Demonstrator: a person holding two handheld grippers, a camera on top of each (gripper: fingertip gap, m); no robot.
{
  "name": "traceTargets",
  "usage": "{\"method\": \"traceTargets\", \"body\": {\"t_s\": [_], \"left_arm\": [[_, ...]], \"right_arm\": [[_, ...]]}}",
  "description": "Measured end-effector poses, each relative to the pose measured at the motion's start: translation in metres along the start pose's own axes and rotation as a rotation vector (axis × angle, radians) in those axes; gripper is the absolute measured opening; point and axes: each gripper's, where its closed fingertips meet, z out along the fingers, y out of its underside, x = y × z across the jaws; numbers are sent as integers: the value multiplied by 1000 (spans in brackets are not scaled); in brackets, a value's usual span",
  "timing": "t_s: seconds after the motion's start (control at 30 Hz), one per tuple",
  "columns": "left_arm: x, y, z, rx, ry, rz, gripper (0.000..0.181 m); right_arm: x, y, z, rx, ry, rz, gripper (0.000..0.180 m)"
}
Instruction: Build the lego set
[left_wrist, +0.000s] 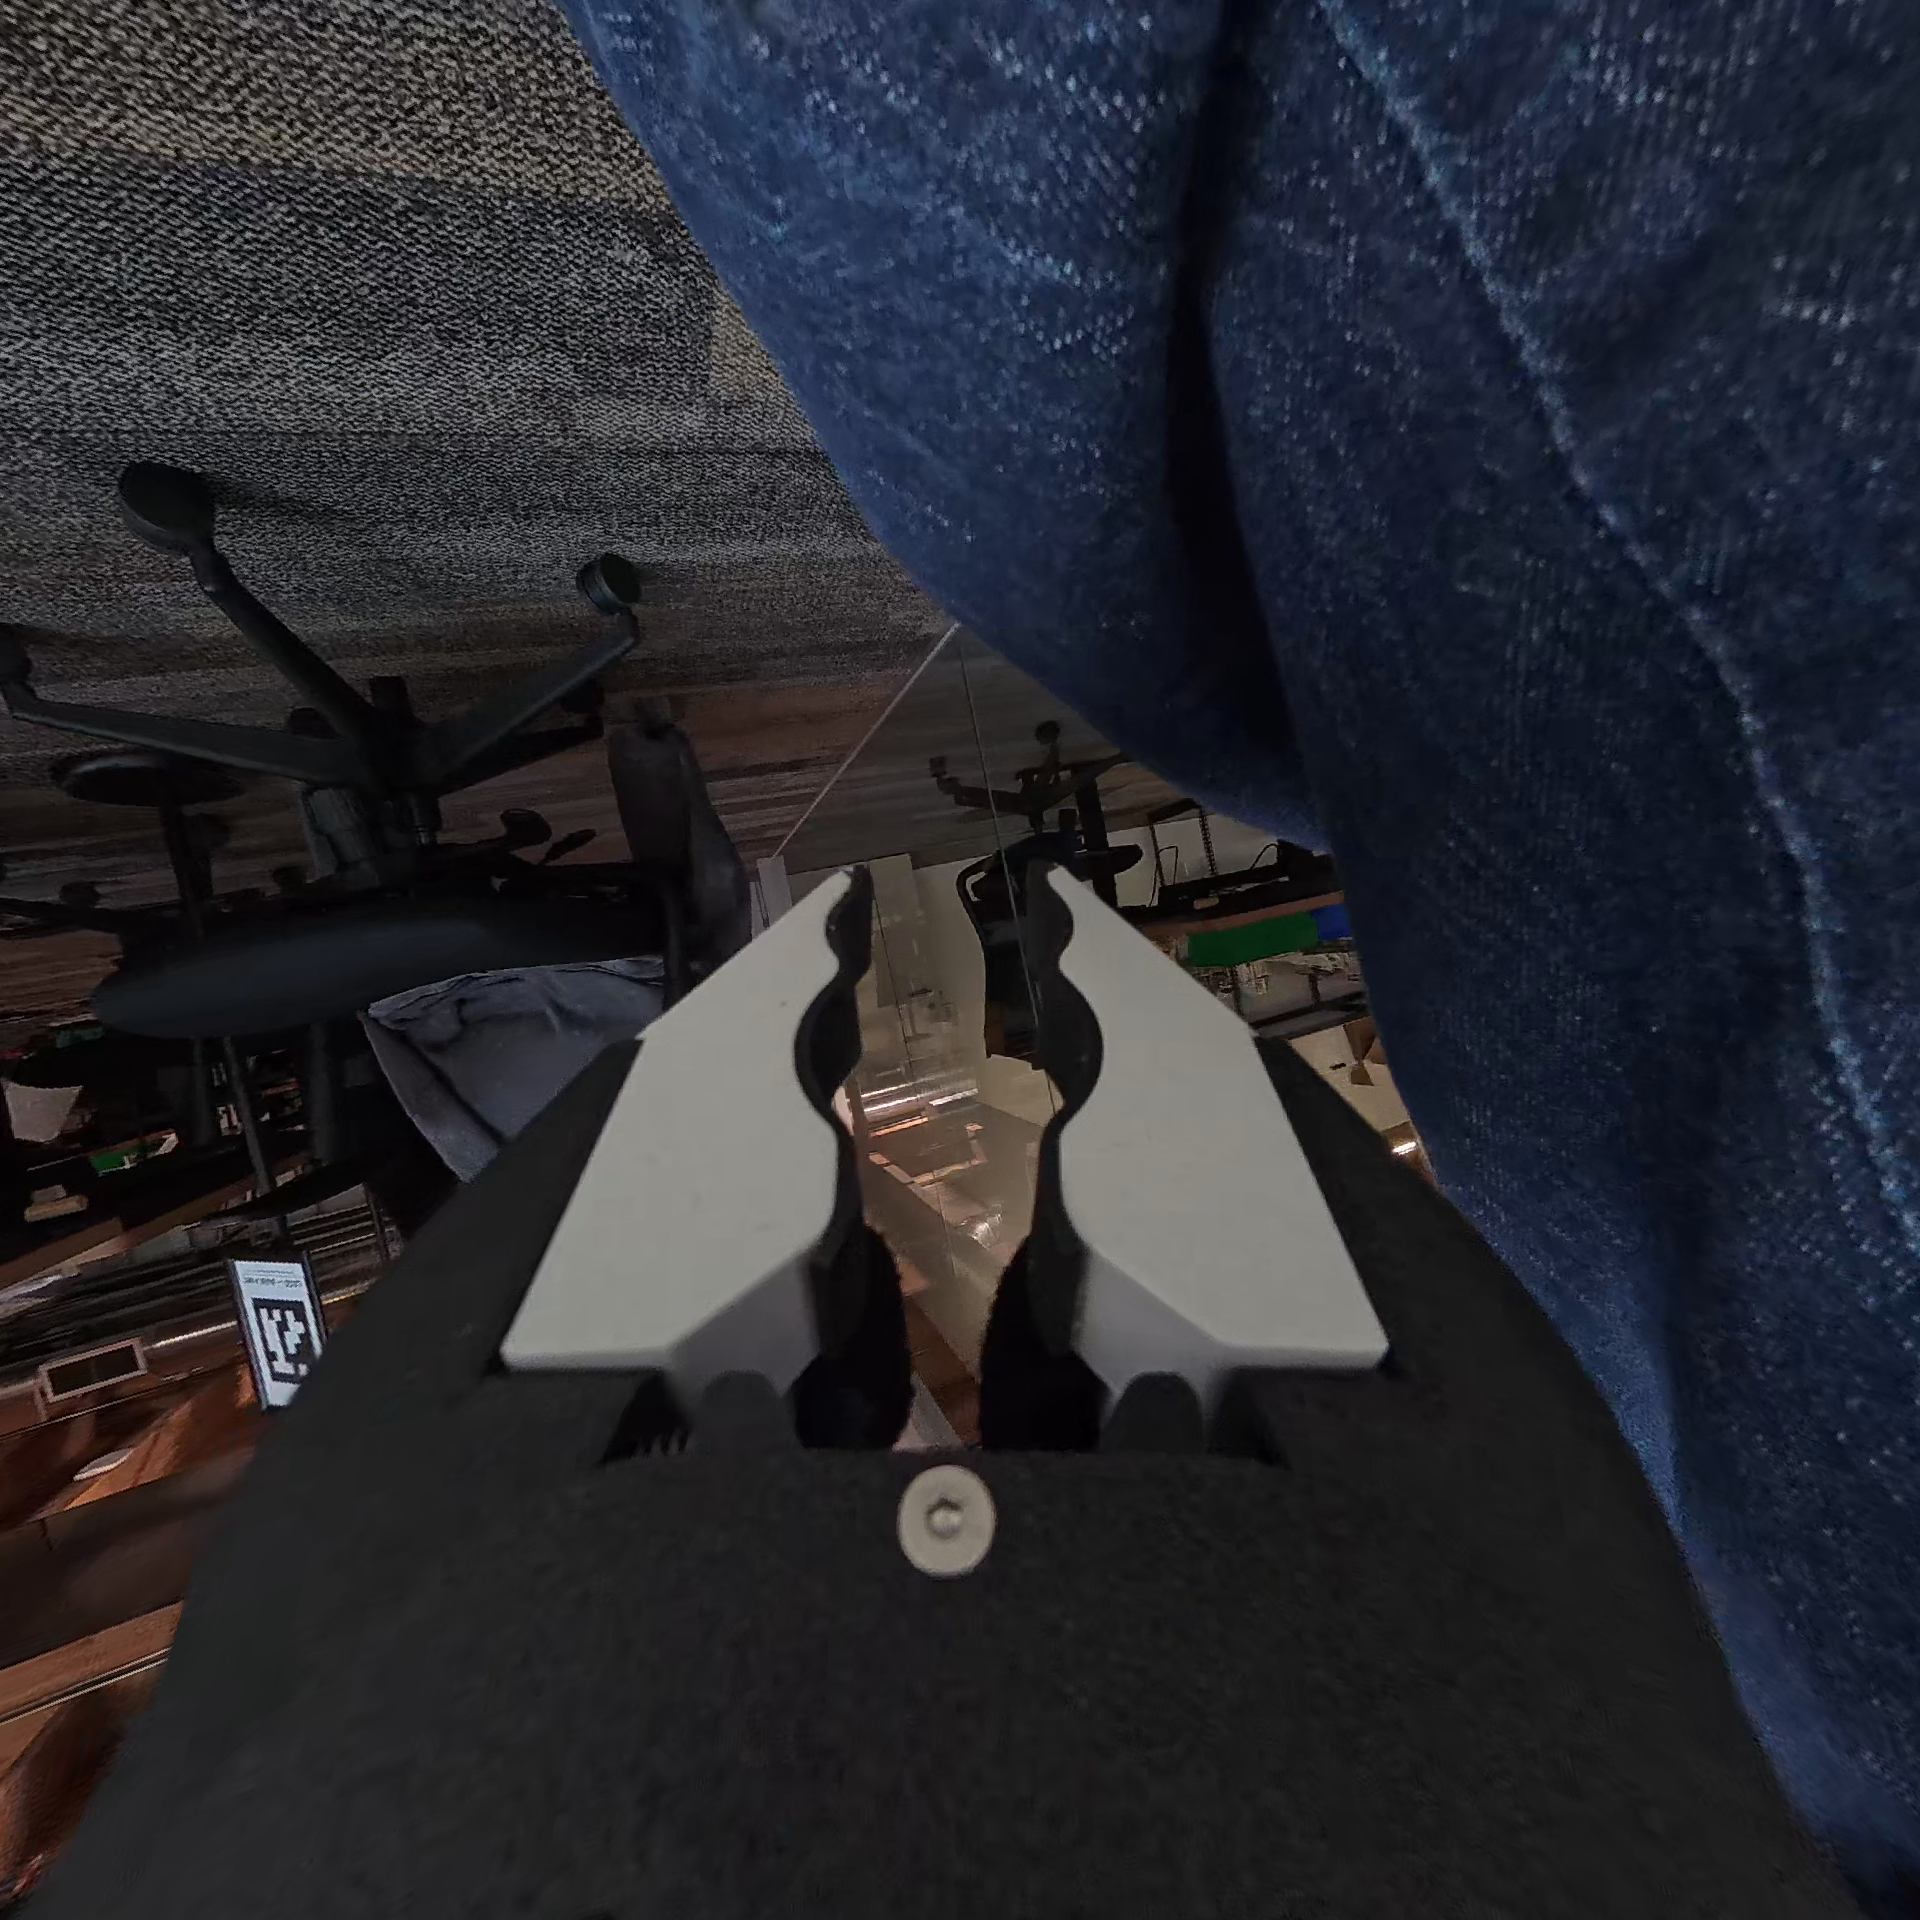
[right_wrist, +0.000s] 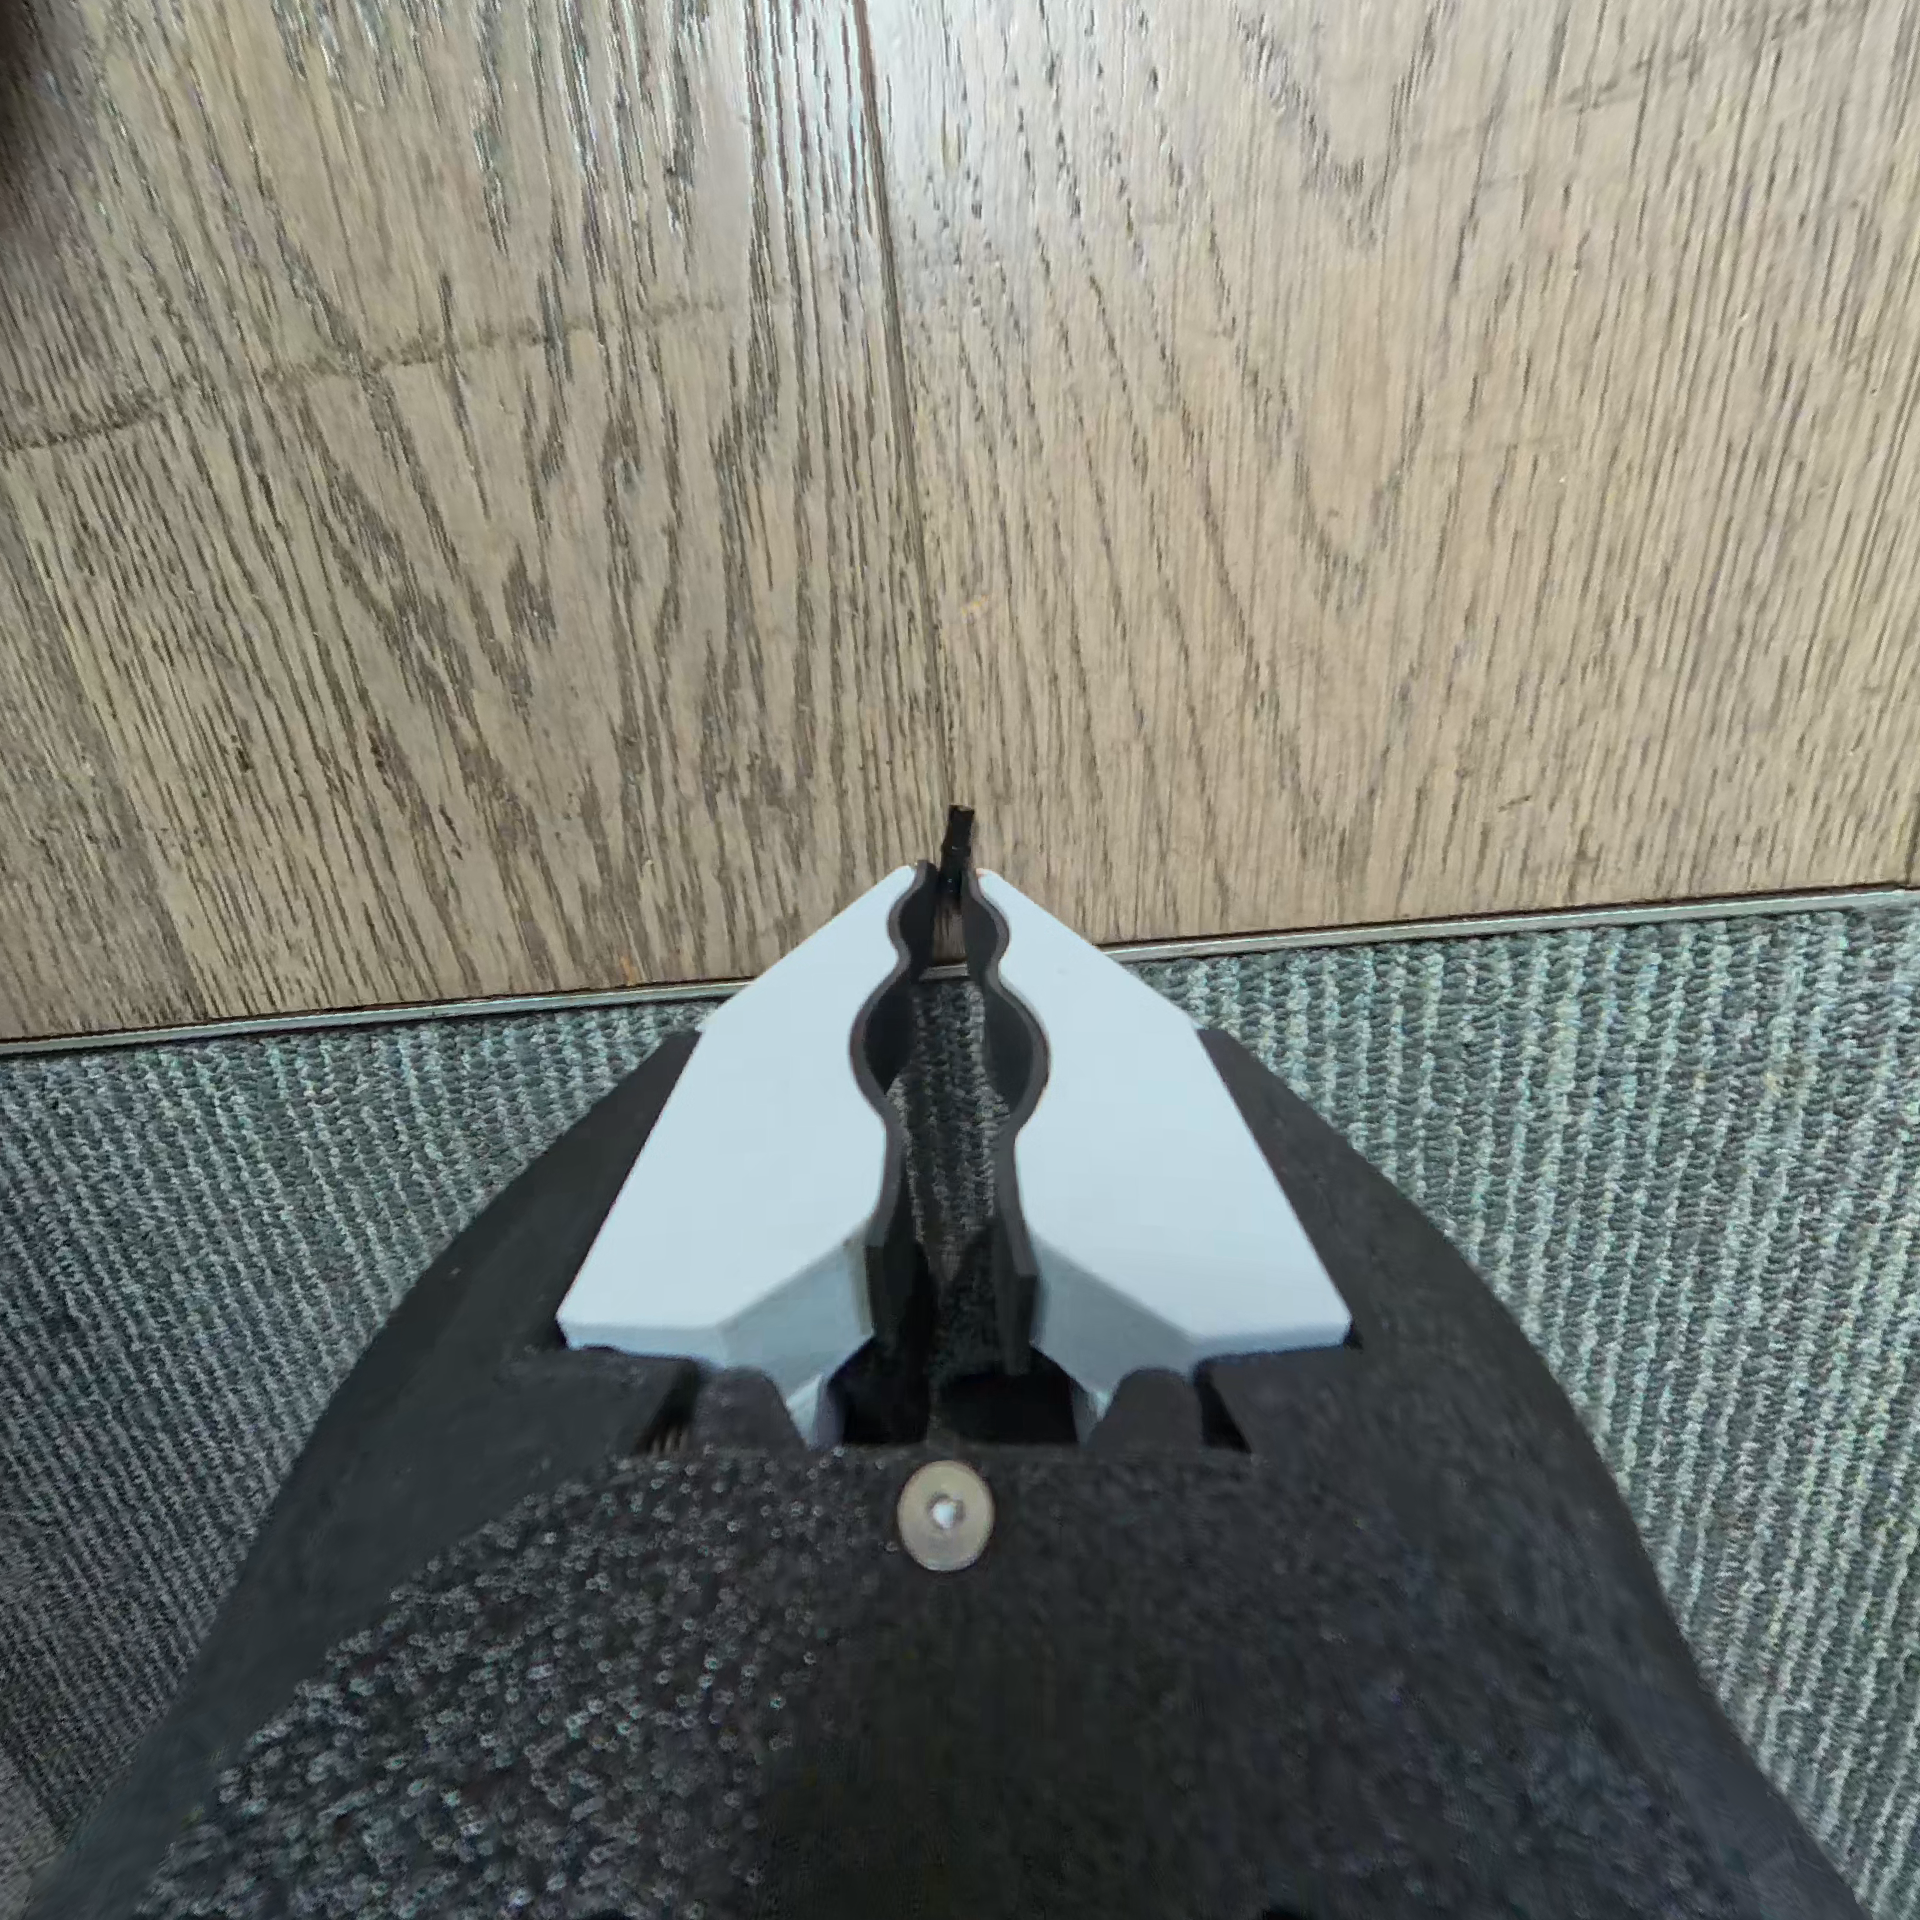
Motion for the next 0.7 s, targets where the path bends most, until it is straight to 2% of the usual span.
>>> {"method": "traceTargets", "body": {"t_s": [0.2,0.3,0.37,0.47,0.53,0.63,0.7], "left_arm": [[0,-8,-8,38,5,-15,28],[3,-4,-18,72,-1,-12,27],[5,0,-27,113,-5,-31,26],[13,-7,-53,258,2,-103,26],[28,-19,-84,399,42,-145,26],[67,-38,-148,632,119,-140,26],[105,-50,-203,799,223,-113,27]], "right_arm": [[1,-1,-2,-98,10,31,3],[1,-30,-23,-57,20,68,3],[0,-66,-51,3,35,102,3],[-13,-153,-118,146,27,124,3],[-26,-227,-180,261,11,117,3],[-56,-346,-282,423,-41,104,3],[-85,-425,-345,502,-82,65,3]]}}
